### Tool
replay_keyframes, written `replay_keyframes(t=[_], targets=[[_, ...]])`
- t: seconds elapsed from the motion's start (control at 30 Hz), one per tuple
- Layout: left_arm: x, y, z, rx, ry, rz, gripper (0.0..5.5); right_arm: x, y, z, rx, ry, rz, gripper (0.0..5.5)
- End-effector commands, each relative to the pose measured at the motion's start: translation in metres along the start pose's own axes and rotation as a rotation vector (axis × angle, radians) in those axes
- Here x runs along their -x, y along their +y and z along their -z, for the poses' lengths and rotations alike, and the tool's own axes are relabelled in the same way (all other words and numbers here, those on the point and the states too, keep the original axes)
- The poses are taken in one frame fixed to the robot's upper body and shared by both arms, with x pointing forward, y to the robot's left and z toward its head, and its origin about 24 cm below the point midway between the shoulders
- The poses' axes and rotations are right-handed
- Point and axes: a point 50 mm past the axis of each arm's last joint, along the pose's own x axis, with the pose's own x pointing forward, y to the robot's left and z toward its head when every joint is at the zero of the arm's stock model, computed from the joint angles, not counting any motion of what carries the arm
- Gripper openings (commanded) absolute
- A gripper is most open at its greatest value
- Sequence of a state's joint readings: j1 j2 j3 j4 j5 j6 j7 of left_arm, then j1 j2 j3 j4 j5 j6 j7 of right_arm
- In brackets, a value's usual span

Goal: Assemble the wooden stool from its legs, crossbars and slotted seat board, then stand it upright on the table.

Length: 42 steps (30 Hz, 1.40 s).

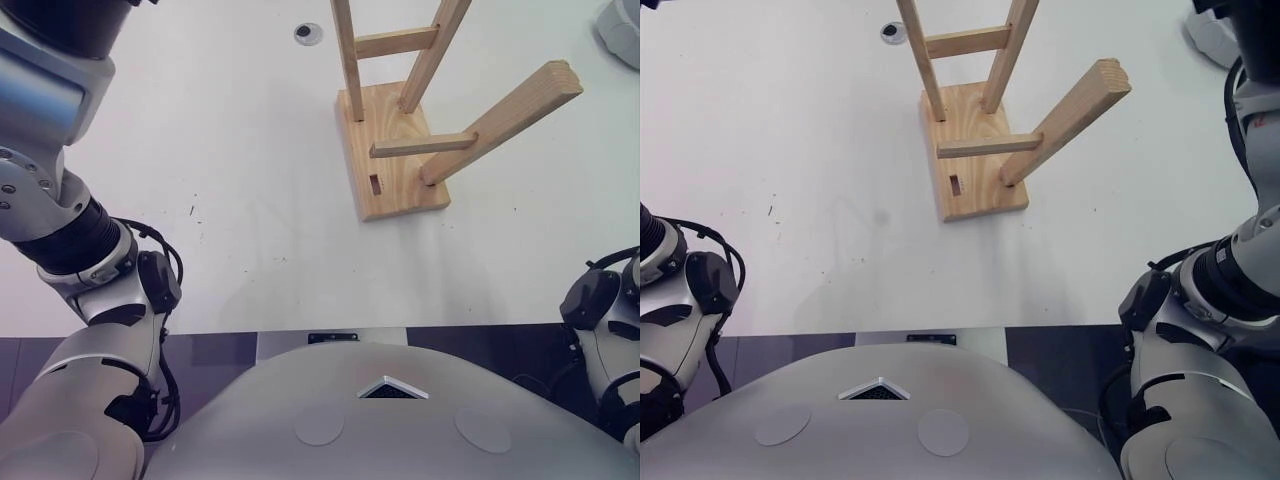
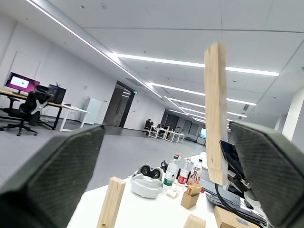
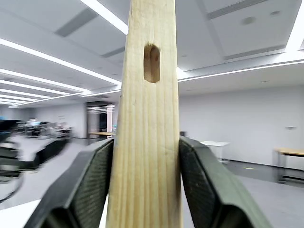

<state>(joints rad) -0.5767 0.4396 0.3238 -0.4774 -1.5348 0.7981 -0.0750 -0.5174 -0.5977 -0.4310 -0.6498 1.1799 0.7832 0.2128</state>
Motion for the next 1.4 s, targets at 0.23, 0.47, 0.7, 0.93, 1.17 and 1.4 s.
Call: replay_keyframes(t=[0.23,0.47,0.7,0.93,1.17,1.4], targets=[[-0.017,-0.026,0.004,0.035,-0.010,0.156,4.79,-0.022,0.023,0.009,-0.028,0.151,-0.344,2.17],[-0.016,-0.018,-0.006,0.036,-0.104,-0.057,4.79,-0.029,0.032,0.024,0.371,0.272,-0.346,2.16],[-0.014,-0.012,-0.007,0.100,-0.156,-0.196,4.31,-0.033,0.032,0.031,0.465,0.266,-0.346,2.16],[-0.014,-0.010,0.006,0.183,-0.145,-0.264,3.18,-0.036,0.033,0.038,0.529,0.262,-0.333,2.16],[-0.012,-0.005,0.000,0.165,-0.179,-0.314,1.89,-0.034,0.033,0.045,0.582,0.276,-0.344,2.16],[-0.013,-0.002,0.006,0.226,-0.183,-0.355,1.14,-0.038,0.029,0.048,0.627,0.289,-0.298,2.10]])
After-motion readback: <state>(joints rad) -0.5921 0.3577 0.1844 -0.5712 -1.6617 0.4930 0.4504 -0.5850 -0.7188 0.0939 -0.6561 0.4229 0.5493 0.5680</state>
